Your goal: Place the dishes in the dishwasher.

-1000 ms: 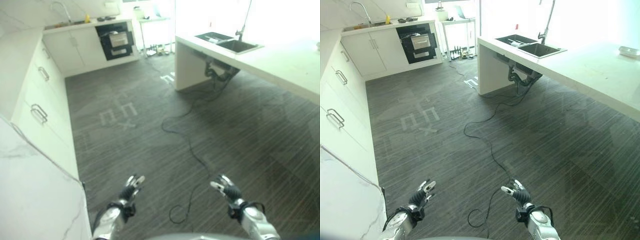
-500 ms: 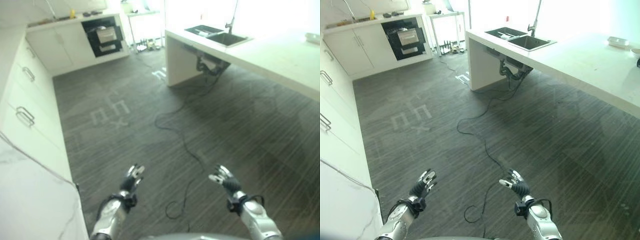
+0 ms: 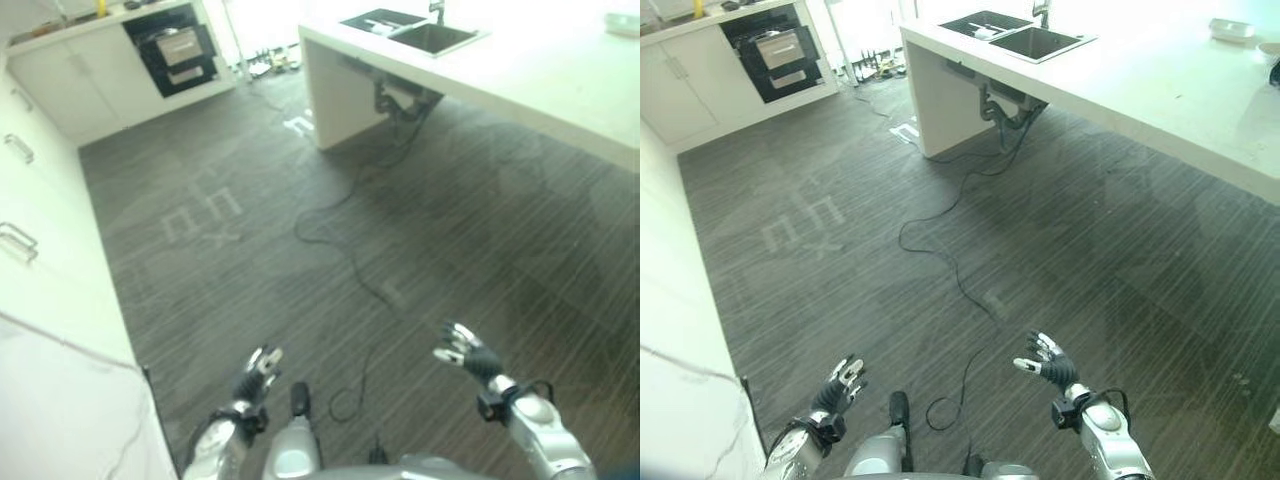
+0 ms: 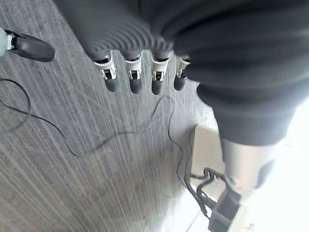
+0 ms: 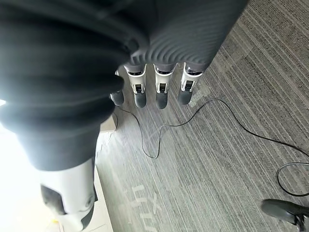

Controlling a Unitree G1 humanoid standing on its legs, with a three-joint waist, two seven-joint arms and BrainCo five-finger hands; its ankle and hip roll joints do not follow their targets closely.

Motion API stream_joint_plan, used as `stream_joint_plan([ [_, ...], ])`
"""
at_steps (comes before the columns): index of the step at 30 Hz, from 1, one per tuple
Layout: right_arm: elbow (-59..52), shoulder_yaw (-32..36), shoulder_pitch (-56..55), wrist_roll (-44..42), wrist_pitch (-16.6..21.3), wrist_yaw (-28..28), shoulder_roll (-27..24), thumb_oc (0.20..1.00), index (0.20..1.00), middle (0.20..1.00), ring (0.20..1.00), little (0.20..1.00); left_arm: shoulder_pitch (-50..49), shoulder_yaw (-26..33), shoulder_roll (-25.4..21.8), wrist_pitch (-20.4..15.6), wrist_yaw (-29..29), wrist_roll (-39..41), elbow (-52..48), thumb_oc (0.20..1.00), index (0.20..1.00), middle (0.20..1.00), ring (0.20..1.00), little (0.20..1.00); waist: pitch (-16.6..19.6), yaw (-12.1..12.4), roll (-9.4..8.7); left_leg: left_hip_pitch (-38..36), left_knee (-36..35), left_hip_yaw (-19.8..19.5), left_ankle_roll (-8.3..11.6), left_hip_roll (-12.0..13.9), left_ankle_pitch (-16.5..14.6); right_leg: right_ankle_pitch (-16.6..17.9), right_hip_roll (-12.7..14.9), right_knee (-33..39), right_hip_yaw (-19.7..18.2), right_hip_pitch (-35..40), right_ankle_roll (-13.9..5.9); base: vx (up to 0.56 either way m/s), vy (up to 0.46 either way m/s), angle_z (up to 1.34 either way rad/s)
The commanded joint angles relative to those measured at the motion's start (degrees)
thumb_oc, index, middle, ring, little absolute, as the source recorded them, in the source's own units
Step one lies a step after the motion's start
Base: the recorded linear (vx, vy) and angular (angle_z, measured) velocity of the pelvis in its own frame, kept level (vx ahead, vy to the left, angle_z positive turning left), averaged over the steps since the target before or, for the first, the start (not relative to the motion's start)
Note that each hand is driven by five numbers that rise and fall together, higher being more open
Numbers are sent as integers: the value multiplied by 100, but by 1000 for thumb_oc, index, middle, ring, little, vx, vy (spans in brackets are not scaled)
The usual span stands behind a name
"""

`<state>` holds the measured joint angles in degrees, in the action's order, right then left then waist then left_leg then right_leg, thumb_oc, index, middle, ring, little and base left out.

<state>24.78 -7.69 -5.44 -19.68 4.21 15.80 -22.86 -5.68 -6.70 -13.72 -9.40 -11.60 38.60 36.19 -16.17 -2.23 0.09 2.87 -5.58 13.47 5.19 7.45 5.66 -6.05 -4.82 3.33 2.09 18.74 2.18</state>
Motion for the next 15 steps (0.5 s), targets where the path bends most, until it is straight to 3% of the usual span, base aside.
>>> stream_joint_plan([
  [1, -1028, -56, -15, -184, 262, -13, 85, 1000, 1000, 1000, 1000, 1000, 121, -73, -511, -339, -153, -329, -652, 1000, 1000, 1000, 1000, 1000, 478, 259, -53, 97, 135, -156, -289, -183, 154, -515, 803, -1061, 569, 120, -714, 472, 457, -13],
  [2, -1111, -121, 57, -161, 239, -147, 163, 1000, 1000, 1000, 1000, 1000, 166, -107, -615, -292, -192, -347, -755, 1000, 1000, 1000, 1000, 1000, 588, 326, -135, 42, 142, -188, -446, -339, 65, -197, 1005, -1508, 697, -27, -950, 340, 347, -36],
  [3, -1121, -127, 67, -158, 246, -161, 167, 1000, 1000, 1000, 1000, 1000, 173, -110, -623, -288, -202, -355, -769, 1000, 1000, 1000, 1000, 1000, 612, 340, -127, 50, 141, -192, -457, -336, 62, -147, 1006, -1542, 698, -64, -968, 377, 431, -23],
  [4, -1211, -188, 150, -185, 205, -278, 245, 1000, 1000, 1000, 1000, 1000, 194, -193, -686, -264, -197, -415, -872, 1000, 1000, 1000, 1000, 1000, 688, 390, -160, -74, 103, -373, -604, -548, -38, 421, 1255, -2571, 722, -394, -1163, 329, 406, 3],
  [5, -1300, -216, 175, -215, 177, -320, 297, 1000, 1000, 1000, 1000, 1000, 229, -237, -726, -209, -195, -450, -940, 1000, 1000, 1000, 1000, 1000, 739, 406, -92, -166, 65, -457, -649, -612, -91, 736, 1367, -3190, 752, -737, -1193, 426, 535, 18],
  [7, -1338, -377, 237, -71, 259, -346, 359, 1000, 1000, 1000, 1000, 1000, 334, -315, -780, -125, -154, -474, -1042, 1000, 1000, 1000, 1000, 1000, 753, 312, 76, -494, 58, -521, -728, -725, -297, 970, 1499, -4580, 671, -1678, -1091, 403, 466, 27],
  [9, -1246, -555, 304, 181, 356, -417, 340, 1000, 1000, 1000, 1000, 1000, 436, -392, -791, -57, -89, -502, -1140, 1000, 1000, 1000, 1000, 1000, 741, 222, 153, -633, 58, -556, -741, -766, -335, 631, 1274, -4161, 791, -2115, -901, 327, 204, 37],
  [11, -1332, -558, 214, 96, 394, -467, 226, 1000, 1000, 1000, 1000, 1000, 487, -438, -823, 1, -115, -505, -1221, 1000, 1000, 1000, 1000, 1000, 685, 127, 92, -800, 58, -725, -739, -892, -387, 486, 982, -3060, 1050, -2175, -844, 355, -31, 79],
  [13, -1395, -389, -21, -18, 498, -334, 131, 1000, 1000, 1000, 1000, 1000, 411, -425, -886, 67, -130, -505, -1346, 1000, 1000, 1000, 1000, 1000, 572, 17, -60, -1107, 58, -899, -715, -1019, -609, 869, 1105, -1650, 1372, -2314, -922, 491, -112, 97],
  [15, -1365, -326, -138, 67, 619, -260, 22, 1000, 1000, 1000, 1000, 1000, 286, -384, -884, 73, -169, -415, -1380, 1000, 1000, 1000, 1000, 1000, 488, -113, -147, -1393, 80, -1000, -708, -1091, -861, 1456, 1291, -736, 1117, -2539, -1122, 529, -185, 124],
])
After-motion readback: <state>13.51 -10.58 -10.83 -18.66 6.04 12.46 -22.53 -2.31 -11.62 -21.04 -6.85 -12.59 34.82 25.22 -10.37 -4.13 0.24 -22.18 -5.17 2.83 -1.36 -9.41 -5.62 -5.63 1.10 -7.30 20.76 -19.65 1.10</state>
